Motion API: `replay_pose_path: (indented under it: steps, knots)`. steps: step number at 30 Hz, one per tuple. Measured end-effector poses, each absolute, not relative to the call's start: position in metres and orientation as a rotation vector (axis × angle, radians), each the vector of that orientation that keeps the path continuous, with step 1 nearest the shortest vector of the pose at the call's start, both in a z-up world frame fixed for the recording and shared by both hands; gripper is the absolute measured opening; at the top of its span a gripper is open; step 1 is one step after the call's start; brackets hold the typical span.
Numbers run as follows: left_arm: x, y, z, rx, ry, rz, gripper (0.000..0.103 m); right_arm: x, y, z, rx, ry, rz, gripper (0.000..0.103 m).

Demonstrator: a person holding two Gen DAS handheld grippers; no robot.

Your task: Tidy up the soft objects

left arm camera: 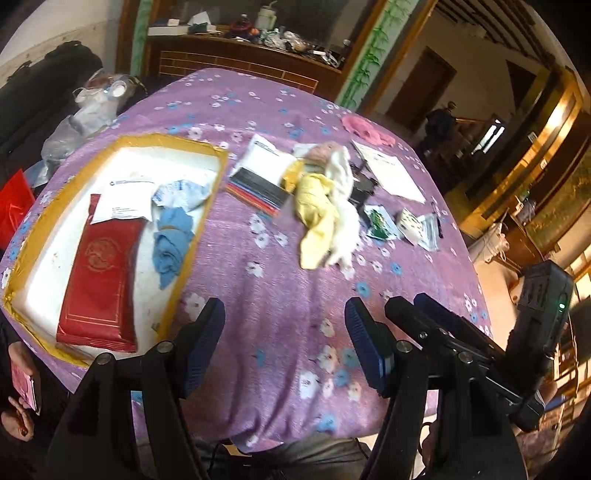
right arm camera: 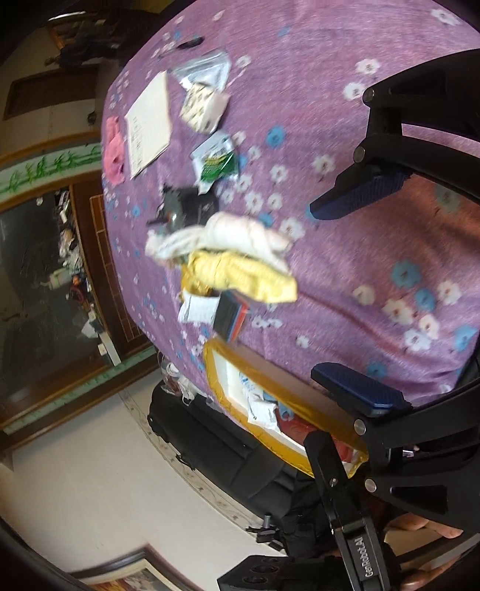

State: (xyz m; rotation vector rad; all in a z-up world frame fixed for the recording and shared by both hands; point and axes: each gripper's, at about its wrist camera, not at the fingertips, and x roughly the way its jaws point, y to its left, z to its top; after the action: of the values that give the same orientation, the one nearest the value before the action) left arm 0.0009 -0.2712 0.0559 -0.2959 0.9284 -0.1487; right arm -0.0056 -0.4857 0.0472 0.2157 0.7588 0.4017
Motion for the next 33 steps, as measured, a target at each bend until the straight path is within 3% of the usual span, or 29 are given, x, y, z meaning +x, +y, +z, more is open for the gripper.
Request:
replay_pose_path:
  steps: [33]
  knots:
    - [0.044, -0.276, 0.010, -0.338, 1.064, -0.154, 0.067, 0.050, -0.511, 0.029, 0.285, 0.859, 0.304, 0.080]
